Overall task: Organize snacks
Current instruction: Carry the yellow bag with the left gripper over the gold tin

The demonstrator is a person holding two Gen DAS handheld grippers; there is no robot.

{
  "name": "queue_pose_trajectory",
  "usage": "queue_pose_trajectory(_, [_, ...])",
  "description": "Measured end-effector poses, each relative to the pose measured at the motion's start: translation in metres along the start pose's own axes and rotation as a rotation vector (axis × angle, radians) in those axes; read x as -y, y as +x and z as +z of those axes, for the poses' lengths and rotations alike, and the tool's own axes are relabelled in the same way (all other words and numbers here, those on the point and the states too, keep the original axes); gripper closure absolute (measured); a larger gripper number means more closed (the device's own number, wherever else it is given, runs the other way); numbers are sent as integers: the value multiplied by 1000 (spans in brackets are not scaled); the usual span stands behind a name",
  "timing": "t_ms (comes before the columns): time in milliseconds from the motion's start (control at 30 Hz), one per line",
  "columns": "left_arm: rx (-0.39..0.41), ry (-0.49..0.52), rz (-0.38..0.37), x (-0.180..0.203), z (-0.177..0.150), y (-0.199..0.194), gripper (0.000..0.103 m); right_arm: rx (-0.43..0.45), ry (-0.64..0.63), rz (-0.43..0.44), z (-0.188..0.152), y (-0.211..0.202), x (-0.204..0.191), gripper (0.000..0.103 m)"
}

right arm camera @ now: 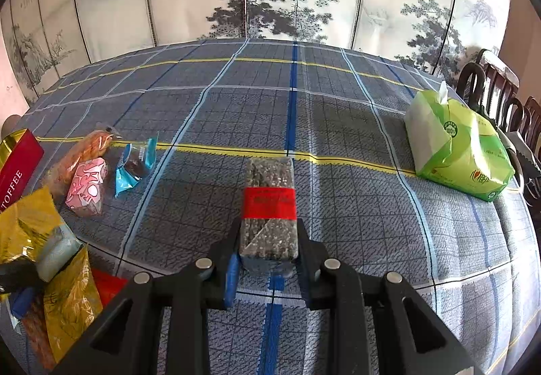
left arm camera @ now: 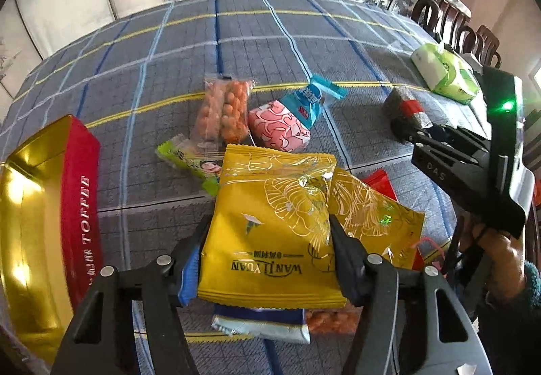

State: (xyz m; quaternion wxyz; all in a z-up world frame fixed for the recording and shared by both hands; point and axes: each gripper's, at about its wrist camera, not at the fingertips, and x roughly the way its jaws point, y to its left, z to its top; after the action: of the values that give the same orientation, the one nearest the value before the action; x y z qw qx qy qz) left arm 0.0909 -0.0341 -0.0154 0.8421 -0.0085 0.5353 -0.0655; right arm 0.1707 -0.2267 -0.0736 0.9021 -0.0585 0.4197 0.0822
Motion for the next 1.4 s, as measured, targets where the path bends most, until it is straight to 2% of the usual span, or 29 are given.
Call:
queue_pose_trajectory(167, [36,13,15,-4,-5,-17,43,0,-1,-3,0,0,0,75])
queue_pose_trajectory(367, [87,37,76,-12,-12,-36,43,0,-2,-8,0,0,0,75])
queue_pose_trajectory(700, [128,-12,185,-73,-29,-66,43,0,-5,-10,1,0,1,75])
queue_pose_trajectory(867, [118,-87,238,-118,-41,-74,43,0,-6,-11,1,0,1,75])
queue_pose_trajectory(1100, [66,-191,302,-180,-62,-68,43,2,-14,-20,1,0,3,75])
queue_pose_trajectory(1400, [2,-243,303,-216,-85,-53,43,2,-23,-30,0,0,-1,75])
